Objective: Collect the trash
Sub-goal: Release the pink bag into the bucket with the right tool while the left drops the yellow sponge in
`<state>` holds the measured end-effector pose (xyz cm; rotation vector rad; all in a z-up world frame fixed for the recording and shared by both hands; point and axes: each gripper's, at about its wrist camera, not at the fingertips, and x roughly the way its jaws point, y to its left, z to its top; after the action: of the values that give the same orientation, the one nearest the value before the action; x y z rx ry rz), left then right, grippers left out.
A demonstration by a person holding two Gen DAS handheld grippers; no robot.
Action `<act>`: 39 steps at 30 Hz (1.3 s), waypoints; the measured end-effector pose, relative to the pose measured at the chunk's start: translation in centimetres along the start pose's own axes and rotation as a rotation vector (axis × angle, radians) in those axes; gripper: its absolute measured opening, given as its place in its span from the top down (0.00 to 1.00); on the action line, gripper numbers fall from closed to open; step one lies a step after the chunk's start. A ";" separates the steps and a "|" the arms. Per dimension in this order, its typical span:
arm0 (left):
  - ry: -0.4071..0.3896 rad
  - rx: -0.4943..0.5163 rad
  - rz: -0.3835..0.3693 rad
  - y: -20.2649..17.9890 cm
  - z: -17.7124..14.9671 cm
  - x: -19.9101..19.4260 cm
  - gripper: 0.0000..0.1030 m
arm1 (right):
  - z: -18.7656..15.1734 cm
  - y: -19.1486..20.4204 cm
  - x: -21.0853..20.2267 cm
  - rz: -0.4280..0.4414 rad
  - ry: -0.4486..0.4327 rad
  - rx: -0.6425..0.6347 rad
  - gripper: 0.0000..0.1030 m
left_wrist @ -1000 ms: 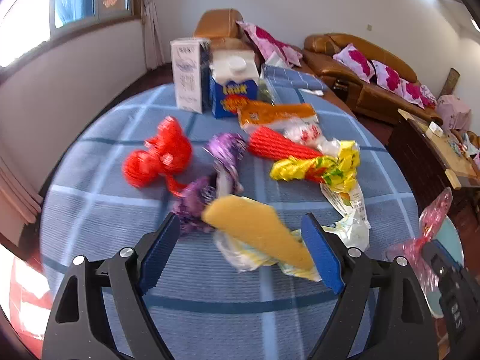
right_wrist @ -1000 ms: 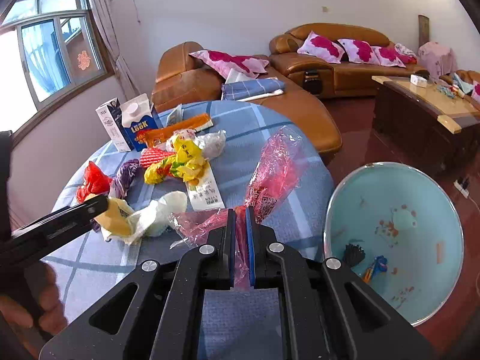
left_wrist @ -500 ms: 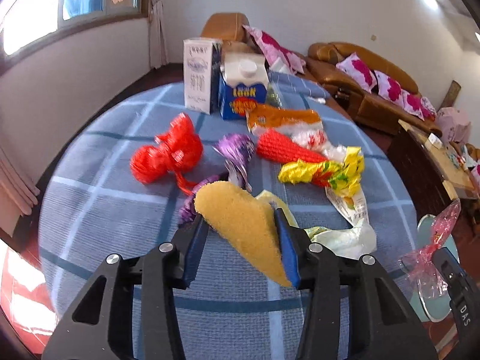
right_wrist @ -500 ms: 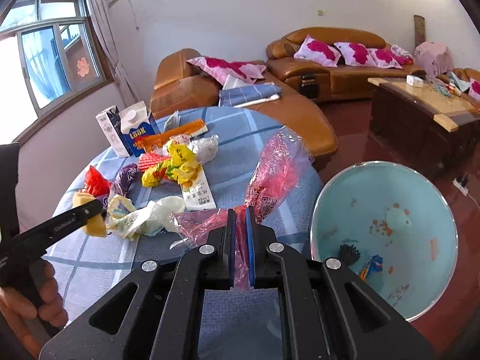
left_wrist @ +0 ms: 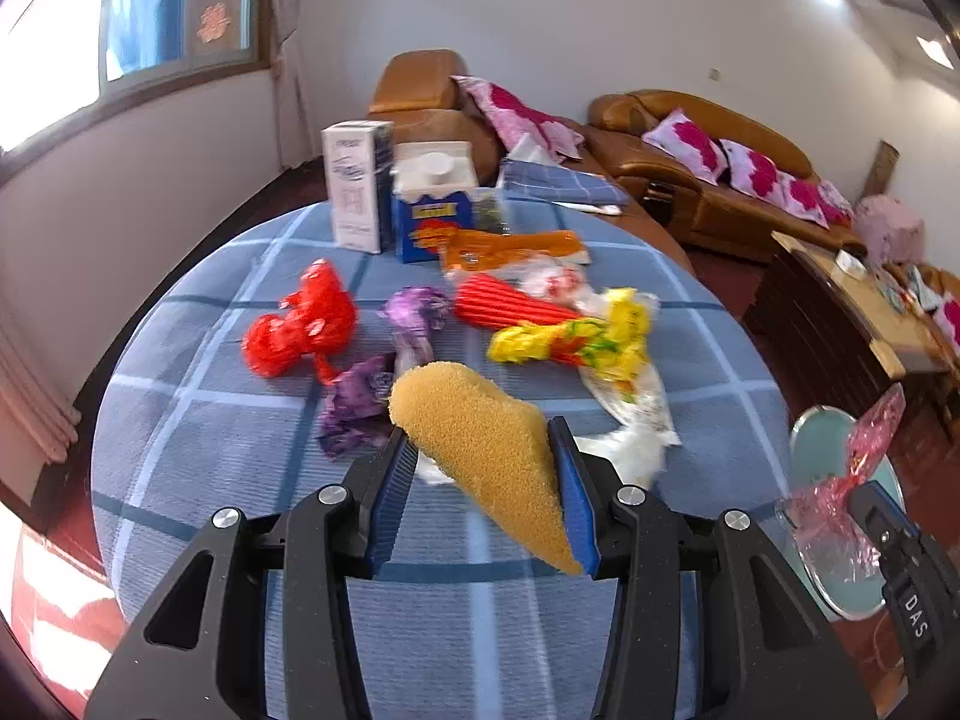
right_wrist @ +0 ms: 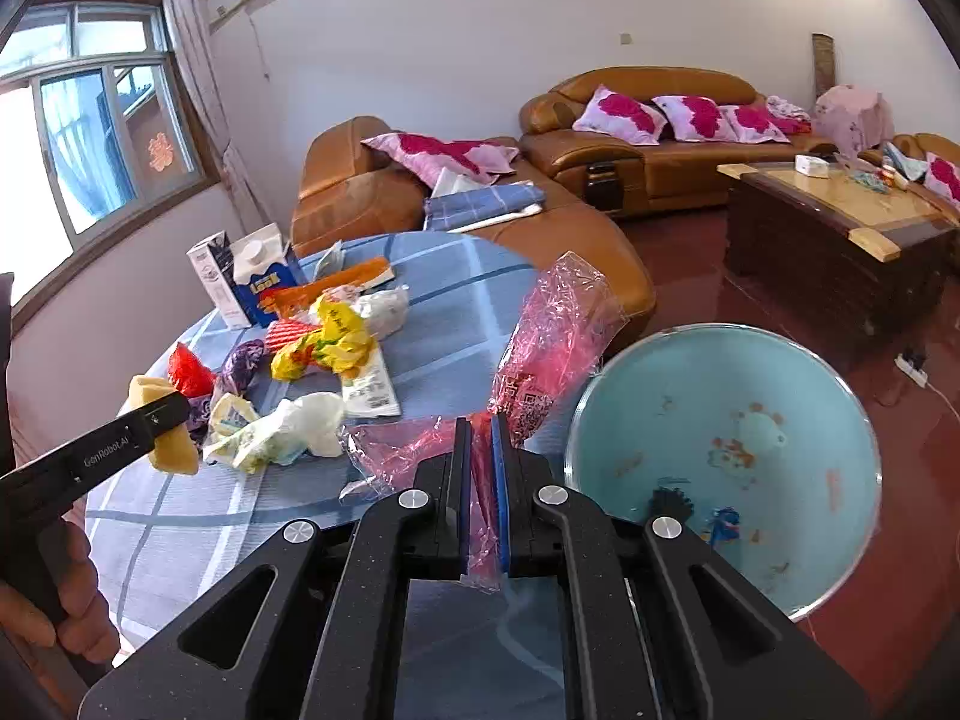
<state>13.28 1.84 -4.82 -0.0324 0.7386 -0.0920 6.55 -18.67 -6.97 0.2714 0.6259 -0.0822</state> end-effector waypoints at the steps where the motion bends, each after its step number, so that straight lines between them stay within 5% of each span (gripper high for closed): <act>1: -0.001 0.007 -0.003 -0.4 0.0 0.0 0.57 | 0.0 -0.3 -0.2 -0.004 -0.003 0.003 0.93; 39: -0.034 0.296 -0.151 -17.1 -1.1 -1.5 0.57 | -0.8 -11.6 -3.1 -0.254 -0.069 0.146 0.93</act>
<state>10.21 -15.02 -3.57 0.1922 0.6823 -0.3434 1.73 -29.67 -8.36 0.3279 0.5846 -0.3806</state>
